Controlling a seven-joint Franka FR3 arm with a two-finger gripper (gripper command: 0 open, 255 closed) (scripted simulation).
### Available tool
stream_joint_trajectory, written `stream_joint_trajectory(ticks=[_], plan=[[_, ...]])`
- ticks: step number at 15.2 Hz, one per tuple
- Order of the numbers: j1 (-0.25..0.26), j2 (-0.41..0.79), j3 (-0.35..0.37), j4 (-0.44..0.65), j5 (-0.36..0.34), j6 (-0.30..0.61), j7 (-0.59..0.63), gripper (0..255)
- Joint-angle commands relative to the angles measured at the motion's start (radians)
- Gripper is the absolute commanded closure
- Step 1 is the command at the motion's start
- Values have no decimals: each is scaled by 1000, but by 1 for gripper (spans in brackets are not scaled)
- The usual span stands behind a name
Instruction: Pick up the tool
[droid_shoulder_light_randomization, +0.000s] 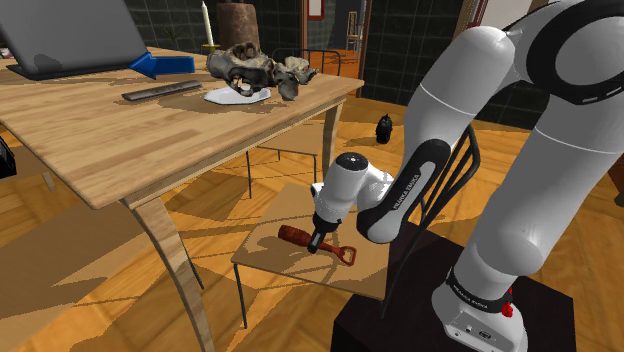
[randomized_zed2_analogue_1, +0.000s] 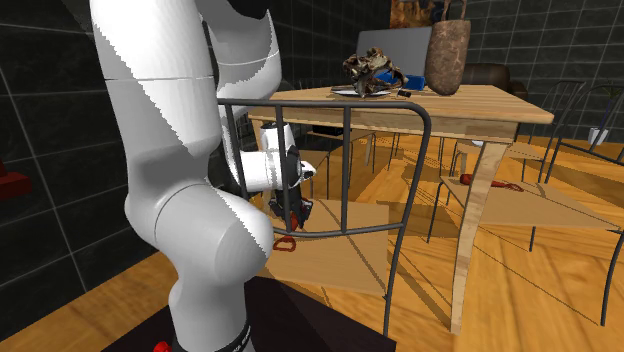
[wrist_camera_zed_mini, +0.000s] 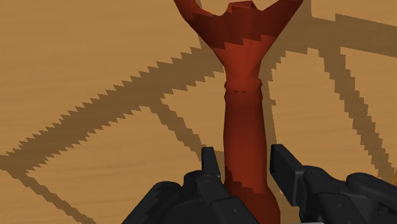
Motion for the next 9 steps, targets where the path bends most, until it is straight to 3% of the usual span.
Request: stream_joint_trajectory(ticks=[1, 6, 9], plan=[[0, 1, 0, 0, -1, 1, 1, 255], [-1, 1, 0, 1, -1, 0, 1, 255], [57, -60, -20, -8, 161, -50, -122, 255]])
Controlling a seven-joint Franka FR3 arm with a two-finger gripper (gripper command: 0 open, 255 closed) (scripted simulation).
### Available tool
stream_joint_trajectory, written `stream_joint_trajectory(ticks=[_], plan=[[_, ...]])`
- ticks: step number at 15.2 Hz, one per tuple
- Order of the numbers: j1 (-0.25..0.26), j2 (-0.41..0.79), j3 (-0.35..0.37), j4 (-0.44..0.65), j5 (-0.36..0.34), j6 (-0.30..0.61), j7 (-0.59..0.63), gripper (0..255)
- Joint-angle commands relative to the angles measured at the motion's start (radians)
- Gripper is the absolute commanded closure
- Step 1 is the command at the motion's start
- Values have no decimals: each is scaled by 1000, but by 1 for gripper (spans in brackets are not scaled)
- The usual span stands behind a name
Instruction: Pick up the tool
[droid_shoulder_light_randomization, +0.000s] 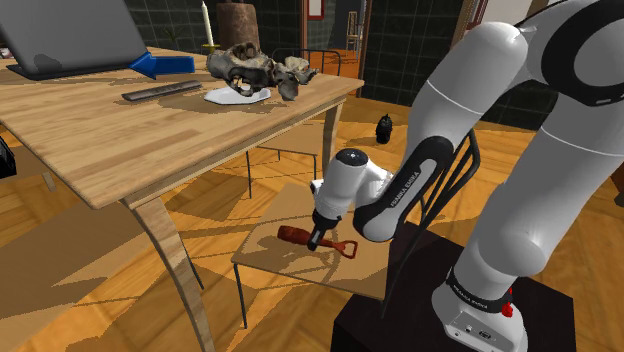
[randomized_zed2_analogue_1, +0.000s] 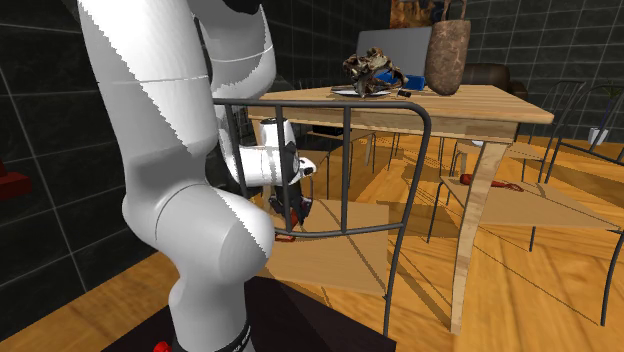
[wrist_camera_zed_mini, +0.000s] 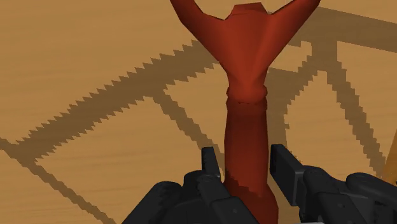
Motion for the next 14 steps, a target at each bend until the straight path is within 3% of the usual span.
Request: stream_joint_trajectory(ticks=[1, 7, 14], plan=[[36, -40, -17, -6, 83, -33, -61, 255], [104, -148, -62, 1, 186, -146, -140, 255], [131, -231, -84, 16, 222, -244, -170, 255]])
